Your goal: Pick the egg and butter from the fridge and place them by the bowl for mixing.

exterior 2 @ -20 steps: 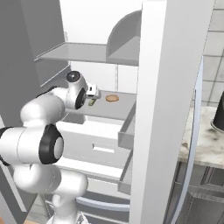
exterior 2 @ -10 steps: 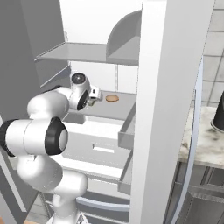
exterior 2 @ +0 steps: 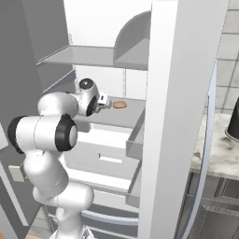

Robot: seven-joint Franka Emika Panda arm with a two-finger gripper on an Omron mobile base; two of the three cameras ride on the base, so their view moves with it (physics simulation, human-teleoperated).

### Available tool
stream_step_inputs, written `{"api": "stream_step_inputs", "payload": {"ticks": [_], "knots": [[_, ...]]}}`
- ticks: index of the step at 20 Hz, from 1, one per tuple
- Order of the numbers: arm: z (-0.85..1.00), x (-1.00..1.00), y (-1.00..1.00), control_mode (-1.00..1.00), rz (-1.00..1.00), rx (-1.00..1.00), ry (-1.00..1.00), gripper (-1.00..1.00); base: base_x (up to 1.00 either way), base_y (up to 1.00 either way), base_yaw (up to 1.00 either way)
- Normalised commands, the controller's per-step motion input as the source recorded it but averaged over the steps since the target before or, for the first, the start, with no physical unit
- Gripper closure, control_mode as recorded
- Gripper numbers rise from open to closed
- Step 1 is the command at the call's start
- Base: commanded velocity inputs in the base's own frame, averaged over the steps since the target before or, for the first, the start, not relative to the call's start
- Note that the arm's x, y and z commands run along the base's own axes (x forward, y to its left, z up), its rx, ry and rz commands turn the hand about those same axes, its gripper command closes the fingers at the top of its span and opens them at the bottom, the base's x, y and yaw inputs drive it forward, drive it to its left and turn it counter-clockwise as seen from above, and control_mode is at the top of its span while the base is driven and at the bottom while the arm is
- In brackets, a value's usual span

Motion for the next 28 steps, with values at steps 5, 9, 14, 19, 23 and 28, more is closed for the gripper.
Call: {"api": "stream_step_inputs", "payload": {"ticks": [5,9,14,19,23,28], "knots": [[-0.16,0.52,0.00,-1.00,-0.03,0.00,0.04,-1.00,0.00,0.00,0.00],[-0.23,0.48,0.00,-1.00,-0.01,0.00,0.05,-1.00,0.00,0.00,0.00],[-0.31,0.35,0.00,-1.00,0.00,0.00,0.05,-1.00,0.00,0.00,0.00],[-0.35,0.19,0.00,-1.00,0.00,0.00,0.01,-1.00,0.00,0.00,0.00],[-0.32,0.13,0.03,-1.00,0.00,0.00,0.00,1.00,0.00,0.00,0.00],[-0.34,0.01,0.11,-1.00,0.00,0.00,0.00,1.00,0.00,0.00,0.00]]}}
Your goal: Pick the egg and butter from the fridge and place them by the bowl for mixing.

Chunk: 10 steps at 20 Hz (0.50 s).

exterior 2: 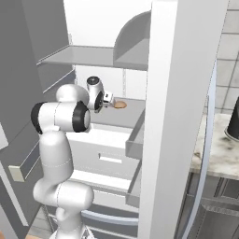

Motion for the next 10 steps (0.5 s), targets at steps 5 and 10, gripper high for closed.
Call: {"api": "stream_step_inputs", "payload": {"ticks": [5,10], "knots": [[0.00,0.00,0.00,-1.00,0.00,0.00,0.00,1.00,0.00,0.00,0.00],[0.00,-0.01,0.02,-1.00,0.00,-0.01,-0.03,1.00,0.00,0.00,0.00]]}}
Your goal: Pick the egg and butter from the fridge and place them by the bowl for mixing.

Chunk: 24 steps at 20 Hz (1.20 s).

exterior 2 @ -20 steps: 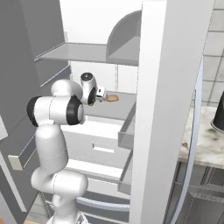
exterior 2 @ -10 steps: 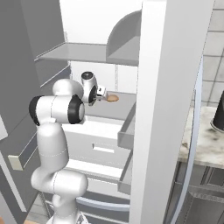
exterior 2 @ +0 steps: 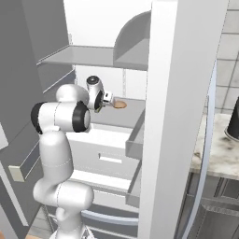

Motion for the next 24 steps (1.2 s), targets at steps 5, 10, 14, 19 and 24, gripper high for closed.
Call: {"api": "stream_step_inputs", "payload": {"ticks": [5,10,14,19,24], "knots": [[0.15,-0.14,0.00,-1.00,0.00,-0.01,-0.25,1.00,0.00,0.00,0.00],[0.00,0.00,0.00,-1.00,0.00,0.00,-0.02,1.00,0.00,0.00,0.00],[0.34,-0.51,0.00,-1.00,0.00,0.00,-0.13,1.00,0.00,0.00,0.00],[0.63,-0.91,0.00,-1.00,0.00,0.00,-0.19,1.00,0.00,0.00,0.00],[0.38,-1.00,-0.03,-1.00,-0.03,0.03,-0.04,1.00,0.00,0.00,0.00]]}}
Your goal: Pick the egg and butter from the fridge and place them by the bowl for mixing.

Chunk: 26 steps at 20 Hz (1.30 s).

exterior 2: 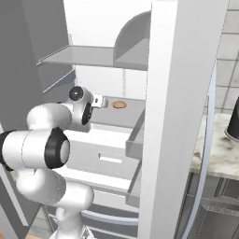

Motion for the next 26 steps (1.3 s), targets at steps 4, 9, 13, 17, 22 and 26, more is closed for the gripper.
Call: {"api": "stream_step_inputs", "payload": {"ticks": [4,9,13,17,22,26], "knots": [[0.13,-1.00,-0.13,-1.00,-0.09,0.08,0.07,1.00,0.00,0.00,0.00],[0.37,-1.00,-0.36,-1.00,-0.10,0.11,0.21,1.00,0.00,0.00,0.00],[0.41,-1.00,-0.32,-1.00,-0.11,0.07,0.26,1.00,0.00,0.00,0.00],[0.22,-1.00,-0.21,-1.00,-0.09,0.02,0.27,1.00,0.00,0.00,0.00],[0.00,-1.00,-0.14,-1.00,-0.03,0.00,0.05,1.00,0.00,0.00,0.00],[0.22,-1.00,-0.37,-1.00,-0.02,0.00,-0.33,1.00,0.00,0.00,0.00]]}}
